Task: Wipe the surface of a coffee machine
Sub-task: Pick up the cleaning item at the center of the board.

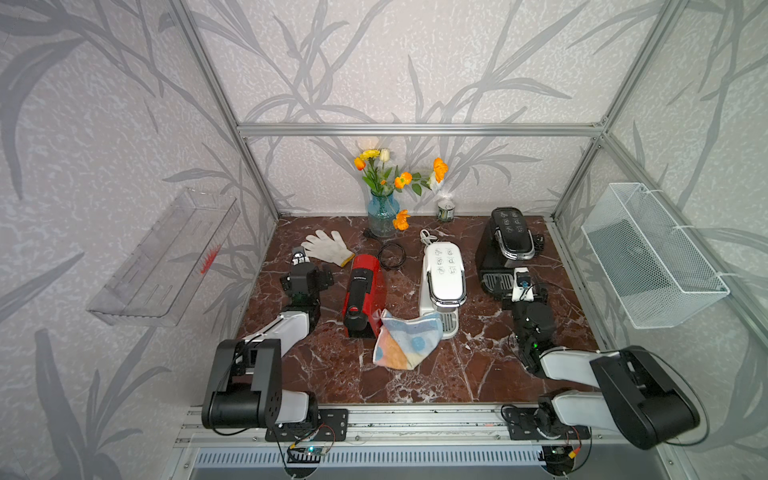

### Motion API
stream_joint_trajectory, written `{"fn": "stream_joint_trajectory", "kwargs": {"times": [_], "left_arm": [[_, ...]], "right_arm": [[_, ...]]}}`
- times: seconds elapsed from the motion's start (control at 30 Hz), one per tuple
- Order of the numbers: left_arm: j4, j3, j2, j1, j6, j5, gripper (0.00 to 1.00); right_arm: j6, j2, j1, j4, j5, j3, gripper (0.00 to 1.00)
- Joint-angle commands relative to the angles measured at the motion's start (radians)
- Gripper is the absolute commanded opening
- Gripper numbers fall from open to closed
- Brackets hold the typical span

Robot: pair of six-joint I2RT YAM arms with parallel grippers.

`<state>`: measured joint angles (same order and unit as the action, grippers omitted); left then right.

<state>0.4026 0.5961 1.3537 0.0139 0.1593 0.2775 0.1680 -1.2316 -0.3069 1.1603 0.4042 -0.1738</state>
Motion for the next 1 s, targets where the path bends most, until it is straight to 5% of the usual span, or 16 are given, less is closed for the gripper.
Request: {"fn": "stream_joint_trajectory", "kwargs": {"times": [0.0, 0.1, 0.37, 0.43, 0.7, 0.97], "left_arm": [[-0.287, 0.058, -0.084, 0.005, 0.169, 0.114, 1.0], [-0.341, 0.051, -0.156, 0.012, 0.21, 0.054, 1.0], [-0.463, -0.004, -0.306, 0.011, 0.368, -0.145, 1.0], [-0.522, -0.005, -0.339, 0.011, 0.391, -0.17, 1.0], [-0.713, 0.018, -0.395, 0.011, 0.431, -0.272, 1.0], [-0.745, 0.007, -0.398, 0.011, 0.429, -0.313, 0.99]], "right_arm": [[-0.115, 0.191, -0.012, -0.363, 0.016, -0.067, 0.99], [-0.329, 0.393, -0.008, -0.936, -0.011, -0.224, 0.99], [-0.541, 0.415, -0.023, -1.343, -0.561, -0.352, 0.99], [-0.609, 0.396, -0.091, -1.378, -0.606, -0.341, 0.99], [-0.714, 0.356, -0.607, -1.487, -0.356, -0.344, 1.0], [-0.701, 0.107, -0.949, -1.385, -0.175, -0.415, 0.98]]}}
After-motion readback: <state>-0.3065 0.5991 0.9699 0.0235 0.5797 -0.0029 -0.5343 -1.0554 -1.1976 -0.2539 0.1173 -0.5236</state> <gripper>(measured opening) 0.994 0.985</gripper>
